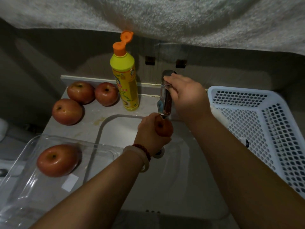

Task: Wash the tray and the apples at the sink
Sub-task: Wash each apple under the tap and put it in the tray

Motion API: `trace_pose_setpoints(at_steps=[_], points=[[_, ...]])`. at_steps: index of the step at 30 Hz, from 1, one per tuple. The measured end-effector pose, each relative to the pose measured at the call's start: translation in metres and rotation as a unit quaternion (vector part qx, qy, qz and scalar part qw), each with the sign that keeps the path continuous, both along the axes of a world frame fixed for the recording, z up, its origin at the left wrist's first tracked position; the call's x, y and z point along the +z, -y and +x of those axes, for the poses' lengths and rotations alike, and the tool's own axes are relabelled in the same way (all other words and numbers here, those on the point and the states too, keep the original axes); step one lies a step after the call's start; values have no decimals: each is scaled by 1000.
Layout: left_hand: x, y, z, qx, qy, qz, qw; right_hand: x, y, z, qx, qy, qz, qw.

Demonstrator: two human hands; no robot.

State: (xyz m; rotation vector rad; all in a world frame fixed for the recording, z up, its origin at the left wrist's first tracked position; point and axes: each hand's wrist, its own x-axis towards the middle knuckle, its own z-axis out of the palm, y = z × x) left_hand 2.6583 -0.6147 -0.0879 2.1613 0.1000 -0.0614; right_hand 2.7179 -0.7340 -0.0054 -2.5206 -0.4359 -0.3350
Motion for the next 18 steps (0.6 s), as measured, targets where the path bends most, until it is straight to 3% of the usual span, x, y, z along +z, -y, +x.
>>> trace_pose_setpoints(at_steps=[4, 7, 9, 11, 15, 17, 18], points=[[-3, -3, -2, 1, -2, -30, 1000, 0, -1, -28, -66, 19, 103, 992], [-2, -5, -6, 8, -5, -80, 997, -17, -9, -78, -165, -103, 242, 950], [1, -7, -8, 11, -9, -119, 993, -42, -21, -101, -171, -203, 305, 915], [4, -9, -13, 10, -23, -150, 988, -65, -31, -103, -165, -299, 370, 864], [6, -15, -22, 3, -98, -213, 972, -77, -36, -78, -177, -461, 531, 688], [6, -18, -21, -19, -134, -240, 961, -79, -35, -68, -167, -483, 560, 652], [7, -18, -19, -29, -153, -261, 953, -79, -34, -66, -168, -474, 563, 655]])
